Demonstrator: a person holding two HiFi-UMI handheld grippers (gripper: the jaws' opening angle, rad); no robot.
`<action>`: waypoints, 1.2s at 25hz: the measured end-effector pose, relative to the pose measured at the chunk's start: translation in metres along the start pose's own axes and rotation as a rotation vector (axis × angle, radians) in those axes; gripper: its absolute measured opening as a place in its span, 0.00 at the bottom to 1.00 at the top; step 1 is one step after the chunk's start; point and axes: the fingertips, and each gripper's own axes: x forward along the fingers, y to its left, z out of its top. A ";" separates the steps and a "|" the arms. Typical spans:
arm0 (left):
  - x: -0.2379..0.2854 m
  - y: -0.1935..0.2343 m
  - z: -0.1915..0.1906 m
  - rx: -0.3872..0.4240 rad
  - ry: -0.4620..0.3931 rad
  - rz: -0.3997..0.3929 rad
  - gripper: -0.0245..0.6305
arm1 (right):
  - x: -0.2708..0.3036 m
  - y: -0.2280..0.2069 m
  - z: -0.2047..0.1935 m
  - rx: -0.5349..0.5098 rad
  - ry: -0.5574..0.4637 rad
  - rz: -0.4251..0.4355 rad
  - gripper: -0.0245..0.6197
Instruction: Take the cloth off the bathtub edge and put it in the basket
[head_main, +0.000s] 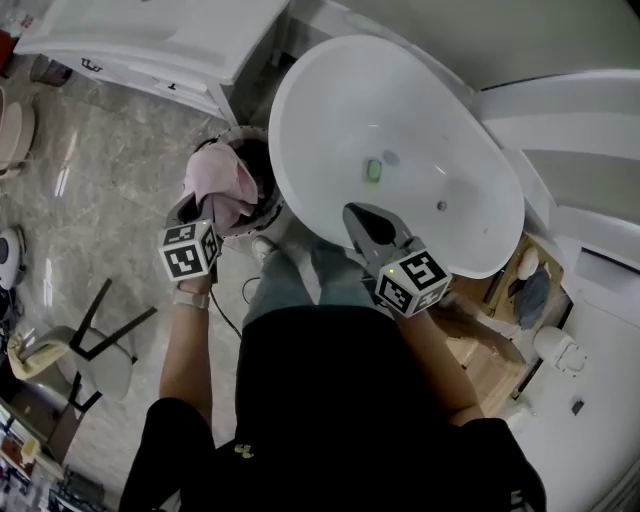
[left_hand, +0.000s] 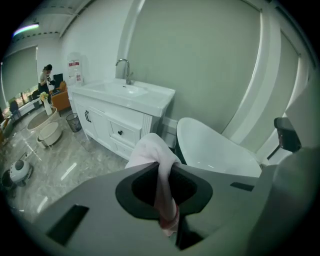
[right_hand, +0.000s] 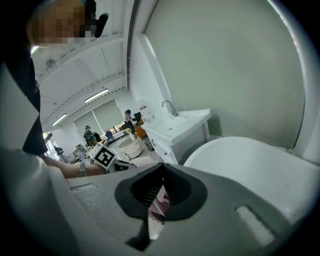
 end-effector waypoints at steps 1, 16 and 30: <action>0.009 0.001 -0.007 0.003 0.016 -0.003 0.11 | 0.001 -0.001 -0.003 0.001 0.003 -0.002 0.03; 0.152 0.028 -0.110 0.040 0.203 -0.035 0.11 | 0.035 -0.021 -0.068 0.057 0.080 -0.034 0.03; 0.251 0.068 -0.184 0.037 0.315 0.051 0.11 | 0.046 -0.049 -0.113 0.100 0.129 -0.092 0.03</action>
